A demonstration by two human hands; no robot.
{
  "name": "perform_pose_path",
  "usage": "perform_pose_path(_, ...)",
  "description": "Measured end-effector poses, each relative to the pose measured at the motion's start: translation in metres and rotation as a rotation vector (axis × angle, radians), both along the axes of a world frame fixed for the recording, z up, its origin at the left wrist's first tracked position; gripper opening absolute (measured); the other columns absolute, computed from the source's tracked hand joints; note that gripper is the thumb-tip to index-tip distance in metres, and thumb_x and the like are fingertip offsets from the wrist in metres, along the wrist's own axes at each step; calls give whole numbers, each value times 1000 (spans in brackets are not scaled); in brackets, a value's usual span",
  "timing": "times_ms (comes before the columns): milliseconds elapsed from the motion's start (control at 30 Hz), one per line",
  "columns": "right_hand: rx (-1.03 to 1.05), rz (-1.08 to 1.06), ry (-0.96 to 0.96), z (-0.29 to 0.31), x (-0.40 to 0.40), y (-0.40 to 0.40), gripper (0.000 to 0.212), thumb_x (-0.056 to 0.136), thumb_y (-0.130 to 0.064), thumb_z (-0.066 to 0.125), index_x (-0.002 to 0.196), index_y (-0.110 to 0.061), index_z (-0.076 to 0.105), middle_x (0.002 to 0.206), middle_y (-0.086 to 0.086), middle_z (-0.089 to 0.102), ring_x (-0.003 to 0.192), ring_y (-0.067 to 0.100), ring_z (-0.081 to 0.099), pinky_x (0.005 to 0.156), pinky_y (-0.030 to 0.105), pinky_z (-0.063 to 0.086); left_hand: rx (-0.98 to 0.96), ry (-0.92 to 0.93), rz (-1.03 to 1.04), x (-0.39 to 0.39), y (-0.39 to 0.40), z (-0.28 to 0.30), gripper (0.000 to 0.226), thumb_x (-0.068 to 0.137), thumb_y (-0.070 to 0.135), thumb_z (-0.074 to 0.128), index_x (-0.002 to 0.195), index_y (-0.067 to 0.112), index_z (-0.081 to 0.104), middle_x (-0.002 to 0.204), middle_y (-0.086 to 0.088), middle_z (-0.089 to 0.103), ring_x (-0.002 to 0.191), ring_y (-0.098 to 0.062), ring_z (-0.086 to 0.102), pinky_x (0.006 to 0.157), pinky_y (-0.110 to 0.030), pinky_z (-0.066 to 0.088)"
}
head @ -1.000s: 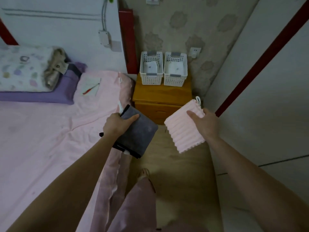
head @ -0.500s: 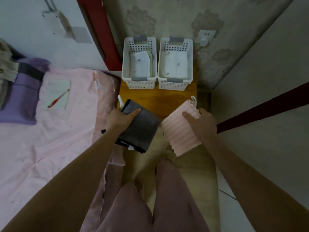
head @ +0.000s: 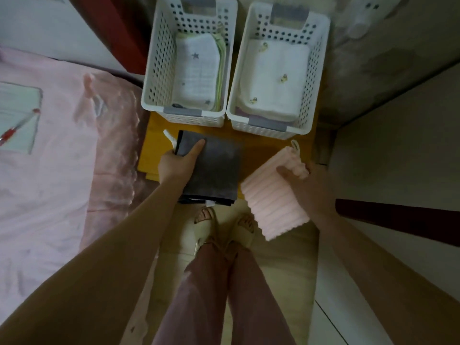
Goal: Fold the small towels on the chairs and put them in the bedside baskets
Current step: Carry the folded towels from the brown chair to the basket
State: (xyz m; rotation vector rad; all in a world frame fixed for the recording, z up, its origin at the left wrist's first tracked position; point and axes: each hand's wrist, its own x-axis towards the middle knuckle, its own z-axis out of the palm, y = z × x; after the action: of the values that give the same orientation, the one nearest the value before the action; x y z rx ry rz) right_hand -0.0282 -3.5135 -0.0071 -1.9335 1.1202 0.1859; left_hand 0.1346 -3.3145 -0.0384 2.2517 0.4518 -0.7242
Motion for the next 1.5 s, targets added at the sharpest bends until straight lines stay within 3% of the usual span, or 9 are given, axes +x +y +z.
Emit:
perform_pose_path(400, 72, 40, -19, 5, 12, -9, 22, 83, -45, 71, 84, -29, 55, 81, -14, 58, 74, 0, 55, 60, 14, 36, 49, 46, -59, 27, 2, -12, 63, 88, 44, 65, 134, 6, 45, 125, -12, 57, 114, -30, 55, 83, -35, 45)
perform_pose_path(567, 162, 146, -37, 62, 37, -8, 21, 87, -41, 66, 98, -27, 56, 88, -16, 57, 80, -3, 52, 70, 17, 38, -251, -186, -152, 8, 0, 62, 16, 94, 28, 61, 104, 16, 65, 90, 5, 68, 84, -8, 63, 69, -22, 44)
perform_pose_path(733, 171, 291, -63, 120, 84, -21, 34, 85, -42, 68, 108, -17, 64, 102, -1, 66, 95, 15, 62, 91, 36, 47, -619, 173, -513, 25, -42, 121, 49, 92, 35, 58, 138, 22, 46, 126, 11, 55, 114, -4, 53, 95, -20, 44)
perform_pose_path(833, 144, 318, -128, 144, 113, -39, 21, 83, -37, 71, 97, -22, 66, 89, -9, 67, 79, -1, 60, 71, 12, 44, -579, 285, -645, 38, -71, 137, 47, 93, 45, 53, 136, 32, 40, 120, 15, 53, 106, -6, 54, 86, -24, 46)
perform_pose_path(1000, 98, 397, -114, 148, 150, -79, 38, 82, -34, 74, 105, -4, 69, 94, 11, 70, 75, 9, 63, 58, 10, 44, -525, 243, -620, 55, -102, 130, 34, 87, 50, 62, 114, 34, 50, 105, 10, 62, 91, -7, 61, 73, -27, 54)
perform_pose_path(1133, 227, 503, -83, 140, 179, -112, 30, 79, -29, 77, 106, -17, 70, 83, -14, 66, 63, -16, 58, 53, 1, 41, -736, 224, -571, 75, -123, 116, 71, 74, 52, 76, 135, 40, 42, 129, 13, 55, 115, -2, 55, 89, -23, 52)
perform_pose_path(1233, 264, 616, -71, 140, 194, -134, 27, 77, -31, 79, 103, -27, 71, 90, -17, 69, 77, -15, 61, 64, 6, 46, -748, 219, -574, 91, -140, 110, 97, 62, 60, 78, 145, 34, 34, 135, 15, 52, 121, 0, 51, 94, -20, 48)
perform_pose_path(1333, 228, 662, -55, 134, 203, -158, 26, 74, -36, 80, 97, -26, 74, 92, -8, 74, 83, 2, 68, 75, 26, 56, -692, 273, -577, 93, -155, 108, 76, 64, 63, 77, 128, 29, 56, 121, 8, 66, 110, -9, 63, 94, -32, 51)
perform_pose_path(1500, 161, 583, -85, 112, 214, -177, 23, 74, -44, 79, 90, -31, 69, 84, -12, 70, 77, 4, 67, 67, 25, 49, -567, 201, -353, 81, -180, 111, 61, 76, 65, 60, 119, 22, 62, 107, 2, 71, 93, -15, 70, 85, -36, 57)
